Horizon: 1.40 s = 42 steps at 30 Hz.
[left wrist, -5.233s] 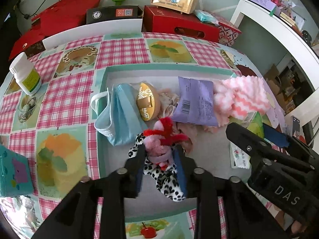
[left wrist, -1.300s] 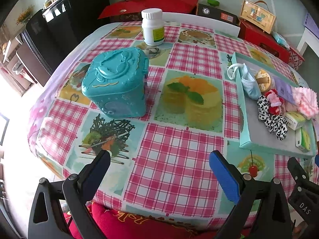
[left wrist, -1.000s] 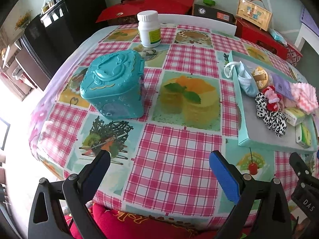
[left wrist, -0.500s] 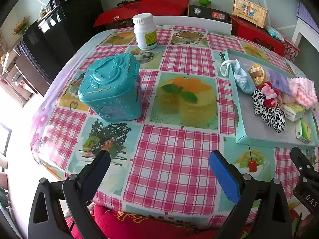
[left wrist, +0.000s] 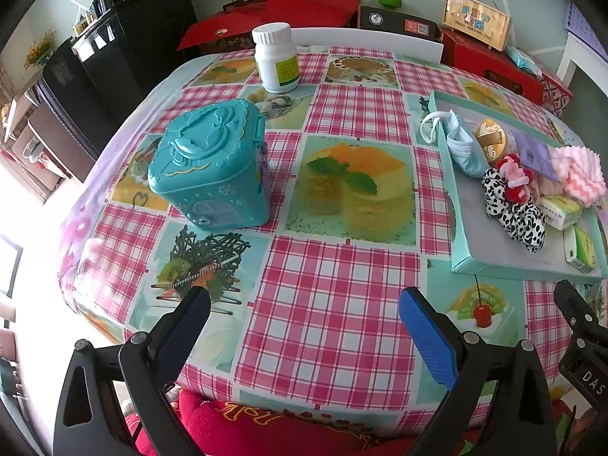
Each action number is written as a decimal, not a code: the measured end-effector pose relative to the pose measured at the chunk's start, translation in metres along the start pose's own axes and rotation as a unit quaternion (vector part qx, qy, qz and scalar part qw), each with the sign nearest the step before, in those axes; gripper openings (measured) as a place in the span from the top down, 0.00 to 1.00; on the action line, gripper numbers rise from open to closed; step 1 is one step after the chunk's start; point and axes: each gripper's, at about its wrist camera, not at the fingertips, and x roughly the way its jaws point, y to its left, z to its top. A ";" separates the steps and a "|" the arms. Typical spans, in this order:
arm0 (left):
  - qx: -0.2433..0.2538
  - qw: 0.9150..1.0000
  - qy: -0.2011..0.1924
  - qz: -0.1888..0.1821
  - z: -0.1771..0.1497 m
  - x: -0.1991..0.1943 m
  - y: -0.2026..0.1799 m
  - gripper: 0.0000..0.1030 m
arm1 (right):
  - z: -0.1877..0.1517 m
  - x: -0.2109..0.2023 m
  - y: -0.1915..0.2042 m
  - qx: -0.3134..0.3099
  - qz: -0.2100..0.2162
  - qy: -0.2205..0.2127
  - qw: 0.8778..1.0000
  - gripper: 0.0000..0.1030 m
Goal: Organize soft objects
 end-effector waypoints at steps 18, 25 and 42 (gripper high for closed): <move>0.000 1.000 0.003 -0.003 -0.001 0.001 -0.001 0.04 | 0.000 0.002 0.002 -0.006 -0.003 0.003 1.000 0.00; 0.003 1.000 0.003 -0.004 0.000 0.002 -0.001 0.04 | 0.000 0.003 0.002 -0.006 -0.003 0.004 1.000 0.00; 0.002 1.000 0.005 -0.002 0.000 0.002 0.000 0.04 | -0.001 0.004 0.005 -0.018 -0.005 0.009 1.000 0.00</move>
